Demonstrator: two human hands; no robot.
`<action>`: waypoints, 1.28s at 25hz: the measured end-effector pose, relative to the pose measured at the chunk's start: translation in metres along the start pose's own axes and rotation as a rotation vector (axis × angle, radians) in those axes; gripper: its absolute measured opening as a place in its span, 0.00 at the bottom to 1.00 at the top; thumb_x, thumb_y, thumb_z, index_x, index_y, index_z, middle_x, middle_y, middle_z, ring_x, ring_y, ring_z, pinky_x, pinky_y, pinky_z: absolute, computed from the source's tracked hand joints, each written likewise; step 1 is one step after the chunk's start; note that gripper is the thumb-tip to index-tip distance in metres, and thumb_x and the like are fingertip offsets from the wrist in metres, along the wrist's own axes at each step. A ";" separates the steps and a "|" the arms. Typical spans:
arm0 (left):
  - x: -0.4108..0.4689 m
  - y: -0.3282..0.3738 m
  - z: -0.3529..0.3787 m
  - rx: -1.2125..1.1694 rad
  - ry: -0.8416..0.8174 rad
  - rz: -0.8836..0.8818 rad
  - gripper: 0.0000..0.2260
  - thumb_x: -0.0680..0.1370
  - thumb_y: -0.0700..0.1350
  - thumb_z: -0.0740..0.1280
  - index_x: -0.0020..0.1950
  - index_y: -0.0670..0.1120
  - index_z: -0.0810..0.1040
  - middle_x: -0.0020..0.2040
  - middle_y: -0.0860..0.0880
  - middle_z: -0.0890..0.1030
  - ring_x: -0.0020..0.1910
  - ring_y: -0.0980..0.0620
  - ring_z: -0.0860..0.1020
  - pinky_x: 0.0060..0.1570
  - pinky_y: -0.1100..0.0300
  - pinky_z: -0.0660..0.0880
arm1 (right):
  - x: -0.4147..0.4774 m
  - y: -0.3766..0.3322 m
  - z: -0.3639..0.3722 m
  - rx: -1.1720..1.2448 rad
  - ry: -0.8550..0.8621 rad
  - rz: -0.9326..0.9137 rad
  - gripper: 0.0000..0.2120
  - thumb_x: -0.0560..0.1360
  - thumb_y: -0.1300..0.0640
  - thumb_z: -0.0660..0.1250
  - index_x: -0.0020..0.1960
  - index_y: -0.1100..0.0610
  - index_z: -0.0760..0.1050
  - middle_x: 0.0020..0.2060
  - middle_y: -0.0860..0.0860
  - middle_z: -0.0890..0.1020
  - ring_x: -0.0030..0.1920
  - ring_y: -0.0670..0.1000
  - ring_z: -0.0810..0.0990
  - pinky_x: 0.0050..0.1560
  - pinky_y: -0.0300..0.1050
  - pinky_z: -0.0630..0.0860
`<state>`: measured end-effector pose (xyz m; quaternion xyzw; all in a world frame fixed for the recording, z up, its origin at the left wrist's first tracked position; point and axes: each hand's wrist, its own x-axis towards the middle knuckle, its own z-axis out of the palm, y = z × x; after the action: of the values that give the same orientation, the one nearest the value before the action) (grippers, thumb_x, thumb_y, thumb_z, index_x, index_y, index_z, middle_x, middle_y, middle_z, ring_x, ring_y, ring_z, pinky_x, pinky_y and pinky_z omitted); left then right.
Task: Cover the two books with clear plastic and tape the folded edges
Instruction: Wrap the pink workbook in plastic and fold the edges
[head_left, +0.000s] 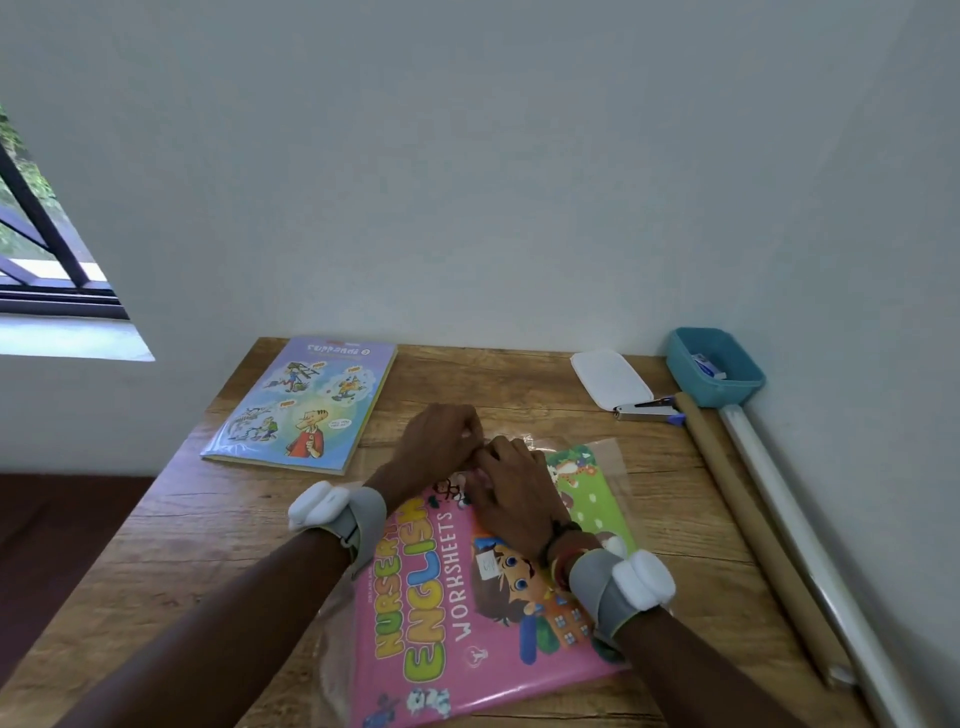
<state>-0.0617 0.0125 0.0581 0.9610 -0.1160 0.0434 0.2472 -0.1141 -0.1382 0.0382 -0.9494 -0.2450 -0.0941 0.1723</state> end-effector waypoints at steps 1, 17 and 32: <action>0.003 0.001 0.001 -0.006 -0.001 -0.025 0.04 0.74 0.50 0.68 0.44 0.51 0.80 0.45 0.51 0.84 0.48 0.49 0.81 0.43 0.57 0.73 | 0.000 0.000 0.001 0.013 -0.006 -0.011 0.22 0.77 0.42 0.48 0.54 0.53 0.75 0.48 0.53 0.75 0.49 0.56 0.72 0.48 0.52 0.67; 0.008 -0.002 0.007 -0.090 0.063 -0.033 0.08 0.73 0.55 0.72 0.40 0.52 0.79 0.40 0.57 0.82 0.41 0.57 0.78 0.38 0.60 0.72 | 0.005 0.111 -0.072 0.108 -0.143 0.326 0.21 0.64 0.34 0.73 0.36 0.52 0.77 0.30 0.44 0.75 0.33 0.45 0.73 0.32 0.39 0.63; -0.035 -0.081 -0.091 0.020 -0.368 -0.042 0.09 0.71 0.50 0.76 0.33 0.54 0.79 0.33 0.56 0.81 0.35 0.61 0.79 0.36 0.68 0.69 | -0.001 0.121 -0.083 0.131 -0.238 0.275 0.17 0.68 0.44 0.75 0.31 0.46 0.68 0.28 0.42 0.72 0.33 0.42 0.70 0.33 0.38 0.63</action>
<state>-0.0778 0.1327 0.0950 0.9573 -0.1388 -0.1371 0.2133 -0.0627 -0.2690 0.0801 -0.9651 -0.1373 0.0596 0.2149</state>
